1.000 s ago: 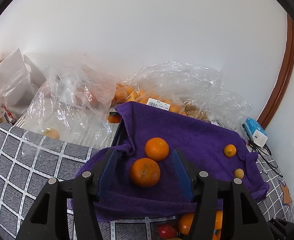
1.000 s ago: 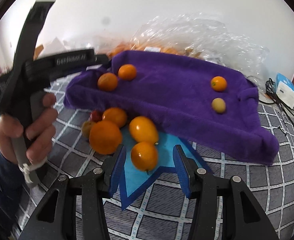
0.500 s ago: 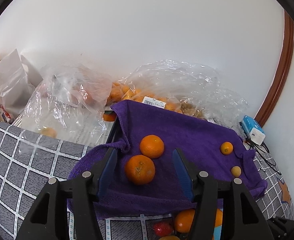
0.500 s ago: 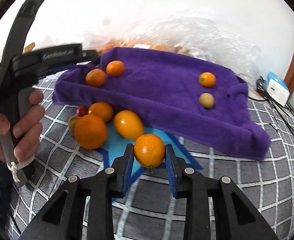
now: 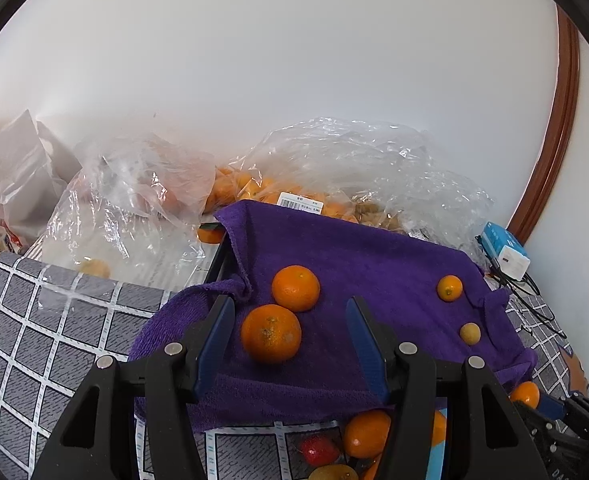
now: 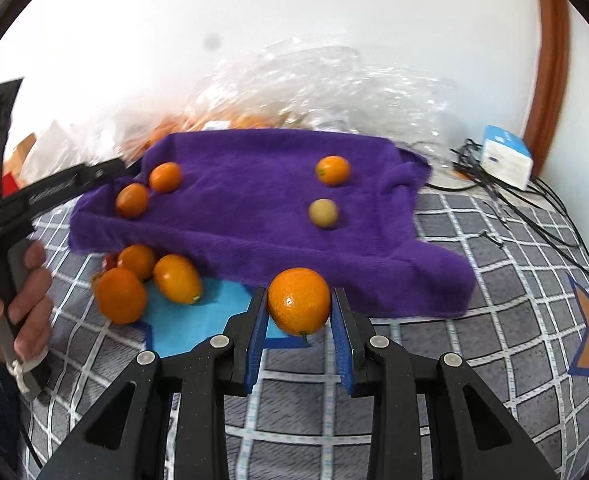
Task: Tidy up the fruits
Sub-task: 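Grasp the yellow-green round fruit with the left tool while the right tool holds the tangerine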
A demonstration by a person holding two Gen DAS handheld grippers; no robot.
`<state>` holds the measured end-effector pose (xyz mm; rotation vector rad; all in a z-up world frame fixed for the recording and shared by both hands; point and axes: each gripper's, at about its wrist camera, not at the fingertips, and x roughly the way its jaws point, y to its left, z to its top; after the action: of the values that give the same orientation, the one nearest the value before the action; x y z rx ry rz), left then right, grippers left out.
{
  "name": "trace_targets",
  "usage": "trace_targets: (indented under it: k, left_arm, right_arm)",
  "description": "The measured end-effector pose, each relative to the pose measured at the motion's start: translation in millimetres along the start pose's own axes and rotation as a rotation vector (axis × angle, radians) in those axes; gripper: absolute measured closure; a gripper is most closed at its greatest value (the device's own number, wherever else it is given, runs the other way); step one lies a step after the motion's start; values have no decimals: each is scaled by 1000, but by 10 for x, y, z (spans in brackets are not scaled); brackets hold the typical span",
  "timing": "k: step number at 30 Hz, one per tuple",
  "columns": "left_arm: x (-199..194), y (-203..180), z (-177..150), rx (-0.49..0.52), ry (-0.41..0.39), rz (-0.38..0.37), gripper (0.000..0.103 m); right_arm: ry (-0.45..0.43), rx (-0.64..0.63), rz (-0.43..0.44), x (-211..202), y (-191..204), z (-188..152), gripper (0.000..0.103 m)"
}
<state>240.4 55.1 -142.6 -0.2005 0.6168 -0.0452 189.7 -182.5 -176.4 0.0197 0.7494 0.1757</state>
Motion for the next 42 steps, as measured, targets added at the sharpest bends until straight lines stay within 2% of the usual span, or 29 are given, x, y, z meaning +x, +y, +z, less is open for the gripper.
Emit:
trace_targets:
  k: [5,12,19,22,25,28,31,33,35,38,42]
  left_arm:
    - [-73,-8,20,-7,-10,-15,47]
    - [-279,-155,76,34,-49,-32,47]
    - [-357,-243,28,58,51,-48,47]
    - [-465,-223,-38,73,56,-15,47]
    - [-509,-175,-179,89,105,14,47]
    - [-489,-114,-331,77,146,11,47]
    - [-458,-85,-477,67,168,5,55]
    - [-422,-74,-539,61,178,4,57]
    - [-371,-72,-578,62,197,10,66]
    - [-359,-80,-602,69,195,-4,67]
    - [-335,-119,-616,75,232,-60,67]
  right_arm:
    - [-18,49,-27,-23,-111,20,72]
    - [-29,101,-32,-58,-257,19,72]
    - [-42,130,-34,-95,-343,13,72]
    - [-45,141,-30,-101,-372,16,72]
    - [-49,149,-33,-108,-392,13,72]
    - [-42,159,-34,-88,-405,11,72]
    - [-38,160,-36,-72,-403,3,72]
    - [-39,156,-36,-69,-389,-8,72]
    - [-39,154,-35,-59,-384,-9,72]
    - [-31,154,-31,-37,-381,-16,72]
    - [-22,158,-21,-15,-384,-18,72]
